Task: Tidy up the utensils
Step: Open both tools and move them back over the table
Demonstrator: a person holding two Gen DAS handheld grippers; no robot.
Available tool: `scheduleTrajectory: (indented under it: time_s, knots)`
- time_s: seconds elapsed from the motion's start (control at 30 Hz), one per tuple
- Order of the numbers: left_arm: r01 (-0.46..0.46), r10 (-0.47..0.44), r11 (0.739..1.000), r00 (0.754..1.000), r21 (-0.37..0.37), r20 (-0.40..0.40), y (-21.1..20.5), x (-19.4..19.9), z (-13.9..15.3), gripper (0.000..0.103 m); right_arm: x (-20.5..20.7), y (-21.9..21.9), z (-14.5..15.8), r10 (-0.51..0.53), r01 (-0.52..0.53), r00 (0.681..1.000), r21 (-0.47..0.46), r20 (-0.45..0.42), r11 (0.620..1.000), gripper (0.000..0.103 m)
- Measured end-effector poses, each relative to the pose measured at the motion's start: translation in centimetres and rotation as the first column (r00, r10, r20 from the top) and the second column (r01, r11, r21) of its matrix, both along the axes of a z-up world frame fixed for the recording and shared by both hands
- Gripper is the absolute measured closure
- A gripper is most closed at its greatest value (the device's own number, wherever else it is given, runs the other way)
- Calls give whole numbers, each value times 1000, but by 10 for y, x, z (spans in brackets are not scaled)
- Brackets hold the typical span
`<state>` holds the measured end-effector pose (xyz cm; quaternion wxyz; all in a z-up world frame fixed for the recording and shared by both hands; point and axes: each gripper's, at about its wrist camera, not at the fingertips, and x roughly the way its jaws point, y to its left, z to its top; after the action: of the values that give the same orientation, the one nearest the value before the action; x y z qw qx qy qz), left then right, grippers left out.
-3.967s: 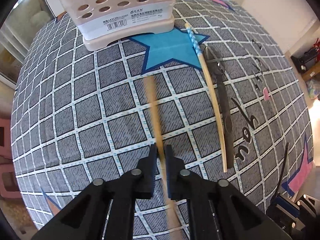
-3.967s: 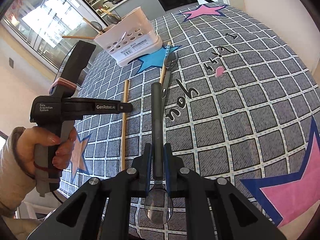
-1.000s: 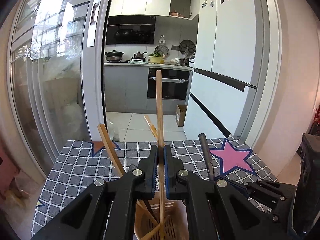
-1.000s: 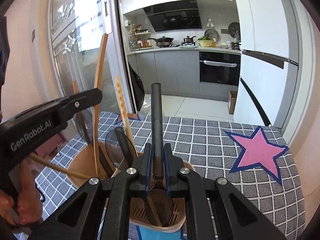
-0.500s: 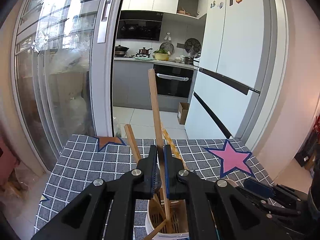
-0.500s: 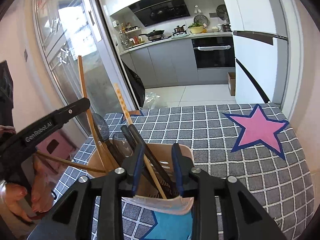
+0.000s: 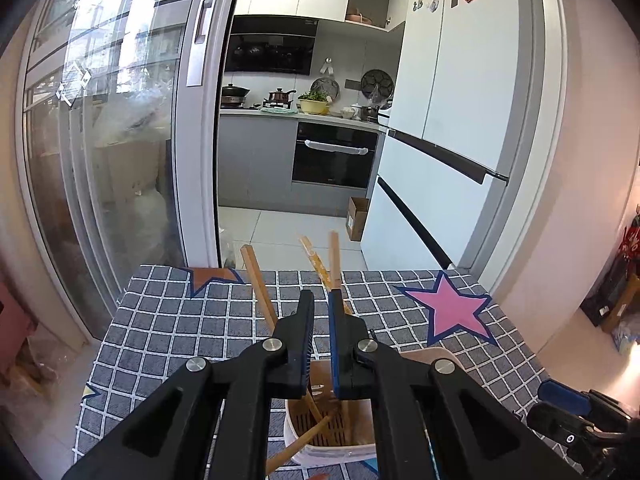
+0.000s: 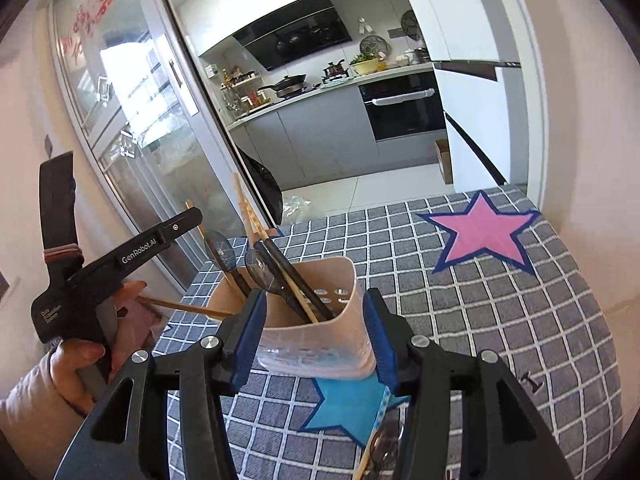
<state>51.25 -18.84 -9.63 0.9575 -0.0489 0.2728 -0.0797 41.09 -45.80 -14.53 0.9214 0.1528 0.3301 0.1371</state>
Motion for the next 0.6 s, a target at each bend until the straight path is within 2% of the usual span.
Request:
scheduleTrajectory:
  time_s: [0.03, 0.07, 0.1, 0.17, 0.2, 0.3, 0.33, 0.43, 0.6]
  knots:
    - [2, -2, 1000, 1000, -5, -2, 2, -3, 2, 13, -3, -1, -1, -3, 3, 1000, 11, -10, 1000, 43]
    - [-7, 7, 1000, 1000, -4, -10, 4, -7, 4, 0, -5, -2, -2, -5, 5, 1000, 20, -21, 1000, 41]
    - [-26, 26, 1000, 1000, -5, 15, 6, -14, 6, 0, -9, -3, -4, -5, 6, 999, 31, -38, 999, 38]
    - [1, -1, 1000, 1000, 3, 9, 5, -22, 7, 0, -16, -4, -8, -2, 4, 998, 46, -61, 999, 30]
    - [9, -9, 1000, 1000, 13, 5, 5, -28, 7, 0, -20, -4, -12, 1, 4, 997, 56, -80, 998, 20]
    - [31, -32, 998, 999, 47, 13, 6, -54, 4, 0, -34, -3, -26, 10, 4, 989, 91, -150, 996, 10]
    - [37, -37, 998, 999, 57, 4, 7, -62, 1, 0, -40, -4, -32, 2, 14, 984, 94, -177, 996, 1]
    - [54, -51, 997, 998, 61, -44, 11, -88, -15, 0, -59, -4, -50, -27, 50, 969, 88, -244, 995, 0]
    - [67, -58, 997, 982, 47, -178, 22, -131, -60, 0, -88, -1, -70, -62, 76, 944, 33, -325, 997, 0]
